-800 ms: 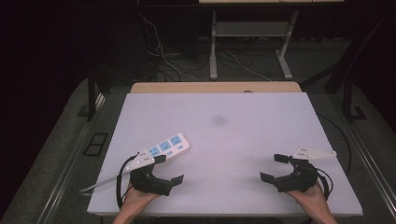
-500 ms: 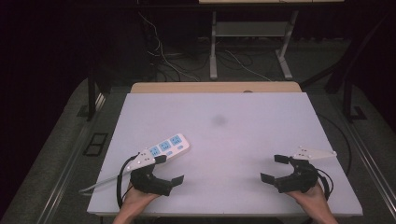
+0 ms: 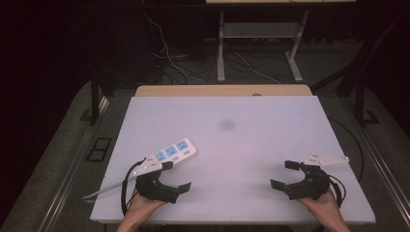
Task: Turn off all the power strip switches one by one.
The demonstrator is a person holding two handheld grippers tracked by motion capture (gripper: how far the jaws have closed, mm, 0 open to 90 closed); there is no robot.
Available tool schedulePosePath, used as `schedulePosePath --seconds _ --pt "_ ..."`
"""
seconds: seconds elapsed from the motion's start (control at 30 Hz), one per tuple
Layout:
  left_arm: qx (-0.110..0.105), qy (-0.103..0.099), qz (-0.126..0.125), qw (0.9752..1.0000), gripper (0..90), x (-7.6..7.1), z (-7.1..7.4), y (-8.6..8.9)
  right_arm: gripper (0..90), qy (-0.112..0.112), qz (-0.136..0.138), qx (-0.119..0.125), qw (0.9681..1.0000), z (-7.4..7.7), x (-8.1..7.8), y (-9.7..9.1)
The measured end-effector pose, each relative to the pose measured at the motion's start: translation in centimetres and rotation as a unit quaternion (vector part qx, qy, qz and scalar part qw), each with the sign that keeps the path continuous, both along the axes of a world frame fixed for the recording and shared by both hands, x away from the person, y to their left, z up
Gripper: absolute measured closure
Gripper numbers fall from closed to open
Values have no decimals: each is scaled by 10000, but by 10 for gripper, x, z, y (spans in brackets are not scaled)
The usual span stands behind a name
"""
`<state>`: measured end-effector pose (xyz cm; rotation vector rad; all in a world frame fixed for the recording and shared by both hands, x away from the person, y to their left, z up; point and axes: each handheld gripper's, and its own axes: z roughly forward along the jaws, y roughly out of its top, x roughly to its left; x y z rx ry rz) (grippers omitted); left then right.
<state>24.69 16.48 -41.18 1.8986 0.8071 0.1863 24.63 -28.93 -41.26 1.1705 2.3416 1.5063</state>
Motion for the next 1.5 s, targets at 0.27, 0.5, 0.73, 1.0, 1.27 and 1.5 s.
schedulePosePath --seconds 0.27,0.5,0.73,1.0,1.27,1.5 --pt "98 61 -57 9999 0 1 2 -2 5 14 12 -17 10000 -1 0 0" --pt "177 93 -109 9997 0 4 7 -2 5 21 31 -54 10000 -1 0 1" --pt "138 202 -143 9996 0 8 12 0 5 34 19 -58 10000 -2 -1 0" --pt "223 215 -141 9994 0 13 20 3 5 26 11 -68 10000 -2 -1 0" --pt "368 279 -130 9988 0 17 25 7 5 41 2 -86 10000 -2 -1 -1" --pt "493 304 -138 9982 0 21 33 12 5 61 5 -106 9999 -2 -1 0"
